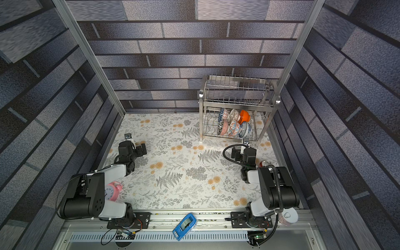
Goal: Load bowls into a dish rack
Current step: Reset both arms
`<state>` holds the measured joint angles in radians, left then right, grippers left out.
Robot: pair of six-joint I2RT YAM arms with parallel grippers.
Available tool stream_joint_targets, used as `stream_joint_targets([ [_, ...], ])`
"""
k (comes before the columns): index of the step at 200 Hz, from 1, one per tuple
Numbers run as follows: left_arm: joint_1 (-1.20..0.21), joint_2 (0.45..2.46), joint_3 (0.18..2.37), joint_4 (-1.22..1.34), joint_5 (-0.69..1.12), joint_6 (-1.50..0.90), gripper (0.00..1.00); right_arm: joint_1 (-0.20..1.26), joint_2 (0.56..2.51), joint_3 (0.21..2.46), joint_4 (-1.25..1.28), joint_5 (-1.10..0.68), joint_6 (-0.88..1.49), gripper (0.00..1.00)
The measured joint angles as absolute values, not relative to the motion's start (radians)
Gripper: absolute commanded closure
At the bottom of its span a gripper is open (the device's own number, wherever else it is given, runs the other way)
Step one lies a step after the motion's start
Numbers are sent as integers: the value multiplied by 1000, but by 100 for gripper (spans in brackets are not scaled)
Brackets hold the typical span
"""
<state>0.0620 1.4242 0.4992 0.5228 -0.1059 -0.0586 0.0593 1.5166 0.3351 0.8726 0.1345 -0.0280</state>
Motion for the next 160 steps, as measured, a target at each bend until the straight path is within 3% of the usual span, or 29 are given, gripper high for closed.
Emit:
stream_joint_targets([
  [42, 46, 1528, 427, 734, -67, -55, 0, 56, 1517, 352, 869, 103, -27, 0],
  [160, 65, 1542, 415, 764, -56, -56, 0, 56, 1517, 358, 860, 104, -23, 0],
])
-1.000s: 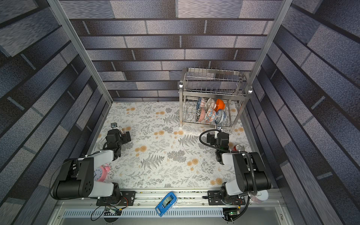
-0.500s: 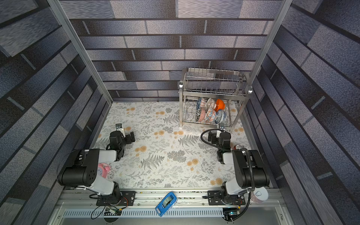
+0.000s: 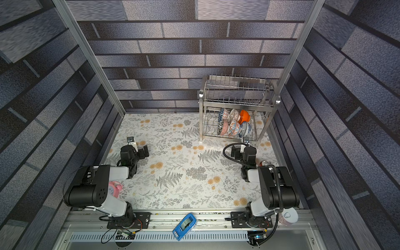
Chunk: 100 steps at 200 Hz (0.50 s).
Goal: Load bowls into a dish rack
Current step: Reset both arms
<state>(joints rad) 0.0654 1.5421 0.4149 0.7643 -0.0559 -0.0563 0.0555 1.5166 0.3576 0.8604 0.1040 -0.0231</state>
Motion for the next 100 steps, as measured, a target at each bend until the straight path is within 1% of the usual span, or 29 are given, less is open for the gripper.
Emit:
stream_joint_targets([
  [100, 65, 1542, 415, 764, -56, -56, 0, 56, 1517, 359, 850, 104, -23, 0],
])
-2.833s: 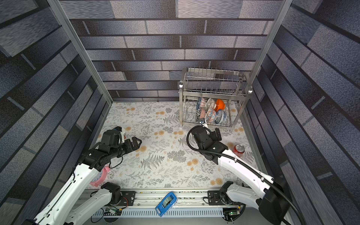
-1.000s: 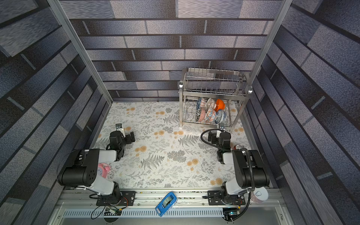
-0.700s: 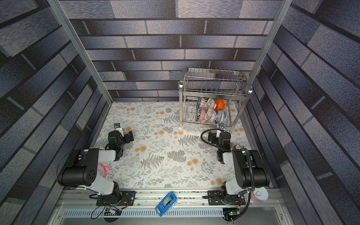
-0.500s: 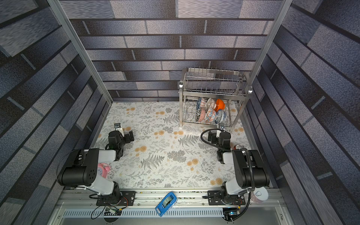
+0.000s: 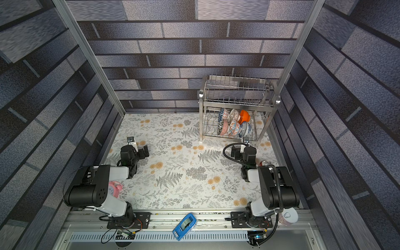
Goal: Load bowls into a dish rack
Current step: Reset both arms
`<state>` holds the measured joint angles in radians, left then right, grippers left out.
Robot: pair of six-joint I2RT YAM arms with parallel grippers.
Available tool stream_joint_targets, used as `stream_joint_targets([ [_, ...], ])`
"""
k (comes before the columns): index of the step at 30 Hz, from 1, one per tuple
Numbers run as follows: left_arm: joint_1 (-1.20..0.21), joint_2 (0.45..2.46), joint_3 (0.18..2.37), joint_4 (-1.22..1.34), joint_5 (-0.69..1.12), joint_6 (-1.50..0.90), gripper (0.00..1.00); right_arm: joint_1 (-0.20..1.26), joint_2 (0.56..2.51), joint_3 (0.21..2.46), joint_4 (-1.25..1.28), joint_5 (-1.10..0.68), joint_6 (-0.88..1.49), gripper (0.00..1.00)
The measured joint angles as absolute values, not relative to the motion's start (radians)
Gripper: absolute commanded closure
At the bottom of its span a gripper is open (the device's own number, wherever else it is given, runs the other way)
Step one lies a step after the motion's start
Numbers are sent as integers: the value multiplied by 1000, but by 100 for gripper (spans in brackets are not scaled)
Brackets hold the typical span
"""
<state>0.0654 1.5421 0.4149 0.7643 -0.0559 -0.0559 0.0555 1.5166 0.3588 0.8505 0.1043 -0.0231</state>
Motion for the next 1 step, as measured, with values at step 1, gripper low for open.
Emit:
stream_joint_targets([
  [1, 65, 1542, 415, 764, -56, -56, 0, 56, 1517, 359, 850, 104, -23, 0],
])
